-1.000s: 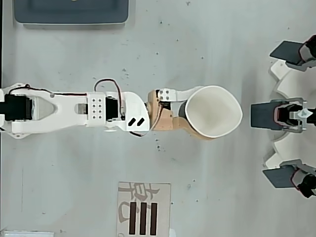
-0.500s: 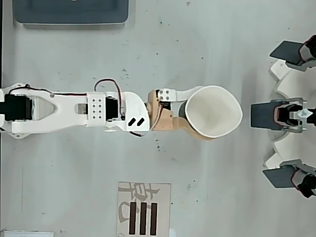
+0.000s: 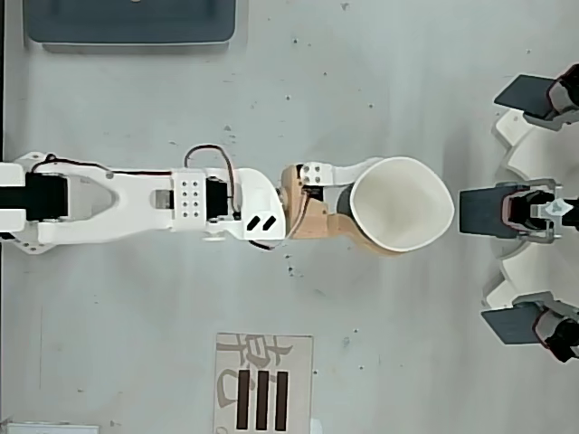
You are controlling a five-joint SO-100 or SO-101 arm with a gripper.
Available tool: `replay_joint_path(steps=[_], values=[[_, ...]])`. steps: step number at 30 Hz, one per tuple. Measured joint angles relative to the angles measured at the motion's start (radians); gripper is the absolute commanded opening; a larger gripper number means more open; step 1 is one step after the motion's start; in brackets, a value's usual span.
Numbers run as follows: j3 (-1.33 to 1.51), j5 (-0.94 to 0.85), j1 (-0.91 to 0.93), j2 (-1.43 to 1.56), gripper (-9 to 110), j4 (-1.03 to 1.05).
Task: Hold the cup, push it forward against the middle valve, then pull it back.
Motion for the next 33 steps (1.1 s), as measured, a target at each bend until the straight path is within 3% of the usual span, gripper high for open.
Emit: replay_joint_path(steps=[7, 16, 19, 25, 33], values=[[-0.245, 0.000, 0.000, -0.224, 4, 0.052], [-0.830, 0.008, 0.000, -0.620, 4, 0.213], [-0.899, 0.009, 0.000, -0.652, 4, 0.253], [-0.804, 0.009, 0.000, -0.594, 4, 0.222], [-0.287, 0.011, 0.000, -0.225, 3, 0.104]])
